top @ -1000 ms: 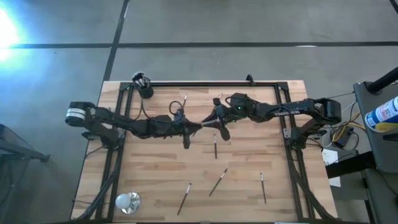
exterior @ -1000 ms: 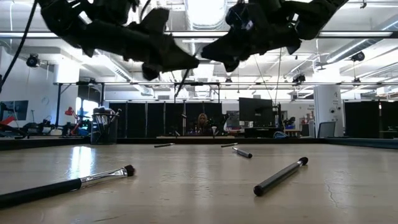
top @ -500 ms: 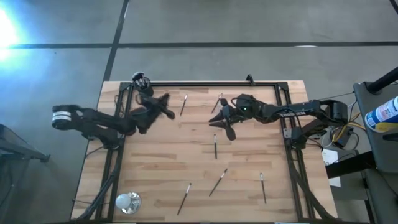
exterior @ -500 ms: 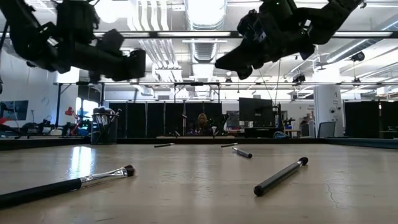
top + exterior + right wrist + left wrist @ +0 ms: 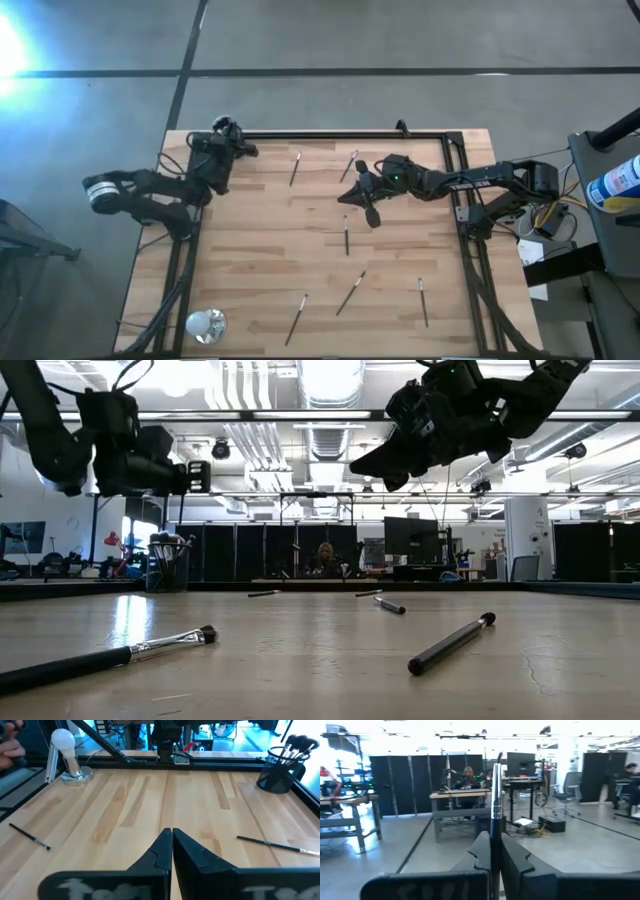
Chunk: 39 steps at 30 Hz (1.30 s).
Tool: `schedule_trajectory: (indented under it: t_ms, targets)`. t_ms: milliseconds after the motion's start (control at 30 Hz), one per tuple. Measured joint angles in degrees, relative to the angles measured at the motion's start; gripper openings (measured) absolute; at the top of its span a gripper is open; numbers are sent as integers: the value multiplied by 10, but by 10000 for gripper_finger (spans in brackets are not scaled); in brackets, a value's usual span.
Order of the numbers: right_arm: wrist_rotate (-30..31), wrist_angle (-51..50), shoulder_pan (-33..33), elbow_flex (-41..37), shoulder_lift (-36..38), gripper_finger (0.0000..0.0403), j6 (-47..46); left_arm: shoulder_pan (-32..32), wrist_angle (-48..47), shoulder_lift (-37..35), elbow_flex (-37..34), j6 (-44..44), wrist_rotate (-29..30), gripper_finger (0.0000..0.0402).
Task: Put items in baskets/containers
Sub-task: Put the black liner brush into the black pen holder
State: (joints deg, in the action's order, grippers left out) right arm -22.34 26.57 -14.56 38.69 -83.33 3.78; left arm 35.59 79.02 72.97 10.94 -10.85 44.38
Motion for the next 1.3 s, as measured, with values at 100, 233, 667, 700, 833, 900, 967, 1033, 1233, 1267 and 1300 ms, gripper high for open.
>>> schedule_trajectory:
  t_ms: [100,233,667,700,833,900,967,1033,1233,1267,1300]
  targets:
    - [0,1,1,-2,0,8,4,31,3,16,2,3,-18,13]
    - [0,16,1,-9,0,8,11,59,31,50,2,-4,-23,13]
    - [-3,27,1,-16,0,8,18,93,100,176,21,-13,-7,13]
    - [-4,27,1,-16,0,8,18,94,100,181,24,-12,-5,13]
    - [-4,28,1,-16,0,8,19,93,101,183,29,-17,3,13]
    - [-4,28,1,-16,0,8,21,94,102,183,29,-16,4,13]
    - [-5,28,1,-16,0,8,22,94,101,183,29,-15,5,13]
    - [-5,28,1,-16,0,8,22,94,102,183,29,-10,5,14]
    - [-7,28,2,-16,0,8,20,94,89,183,29,20,5,45]
    - [-7,28,3,-16,0,8,20,94,84,183,29,20,5,51]
    - [-7,28,4,-16,0,8,20,93,77,183,29,23,5,56]
